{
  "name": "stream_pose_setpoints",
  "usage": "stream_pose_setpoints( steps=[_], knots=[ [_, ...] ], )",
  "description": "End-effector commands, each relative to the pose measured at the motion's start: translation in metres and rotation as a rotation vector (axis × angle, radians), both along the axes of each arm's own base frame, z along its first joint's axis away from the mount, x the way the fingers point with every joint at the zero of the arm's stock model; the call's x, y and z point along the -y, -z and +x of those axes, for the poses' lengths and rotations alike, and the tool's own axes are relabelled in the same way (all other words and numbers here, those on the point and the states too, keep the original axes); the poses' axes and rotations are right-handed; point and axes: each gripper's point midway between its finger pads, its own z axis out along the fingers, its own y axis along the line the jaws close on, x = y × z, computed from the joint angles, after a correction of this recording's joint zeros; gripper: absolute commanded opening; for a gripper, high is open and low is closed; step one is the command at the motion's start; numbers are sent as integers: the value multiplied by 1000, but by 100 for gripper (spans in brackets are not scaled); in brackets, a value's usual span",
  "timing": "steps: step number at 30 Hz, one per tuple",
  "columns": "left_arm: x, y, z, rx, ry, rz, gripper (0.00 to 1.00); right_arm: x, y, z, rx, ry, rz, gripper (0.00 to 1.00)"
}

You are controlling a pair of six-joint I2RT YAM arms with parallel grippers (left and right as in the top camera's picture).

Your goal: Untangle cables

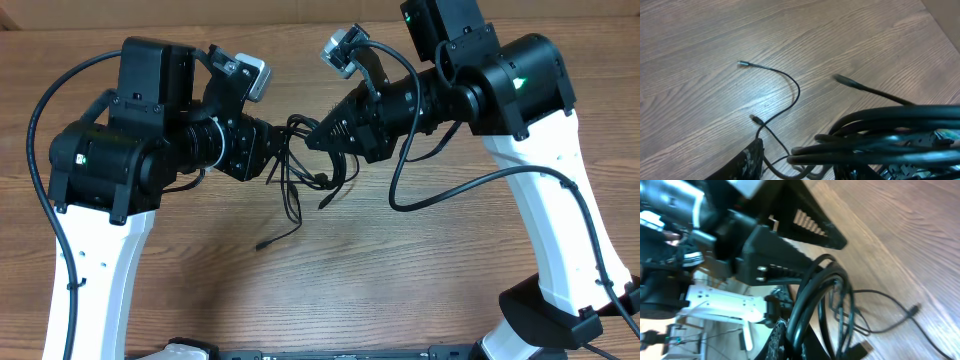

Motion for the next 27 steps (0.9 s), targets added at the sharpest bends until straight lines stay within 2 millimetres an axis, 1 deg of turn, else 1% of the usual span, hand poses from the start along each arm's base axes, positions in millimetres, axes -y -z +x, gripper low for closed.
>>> stream_pose_setpoints(
  steps=[1,3,5,6,8,11,12,14,17,20,24,25,27],
  knots=[
    [-4,0,7,30,6,31,44,-8,-28,-26,-44,-106,134,4],
    [-4,0,7,32,8,34,42,-10,-35,-32,-65,-138,178,4],
    [-4,0,7,40,20,41,30,-11,-46,-41,-93,-181,234,4],
    [-4,0,7,41,21,43,27,-11,-50,-44,-105,-198,256,4],
    [-4,0,7,45,24,44,27,-11,-58,-51,-130,-235,303,4],
    [-4,0,7,47,24,44,28,-10,-66,-57,-157,-267,344,4],
    [-4,0,7,51,29,47,26,-10,-69,-59,-166,-277,358,4],
    [-4,0,7,57,37,53,15,-10,-69,-59,-169,-276,356,4],
    [-4,0,7,56,37,53,4,-10,-67,-59,-170,-269,346,4],
    [-5,1,7,53,32,60,5,-10,-62,-55,-188,-237,312,4],
    [-10,3,9,55,11,88,4,-9,-60,-58,-228,-225,297,4],
    [-11,3,10,57,7,93,4,-8,-56,-58,-245,-213,278,4],
    [-18,5,13,60,-23,121,4,-7,-45,-53,-235,-171,220,4]
  ],
)
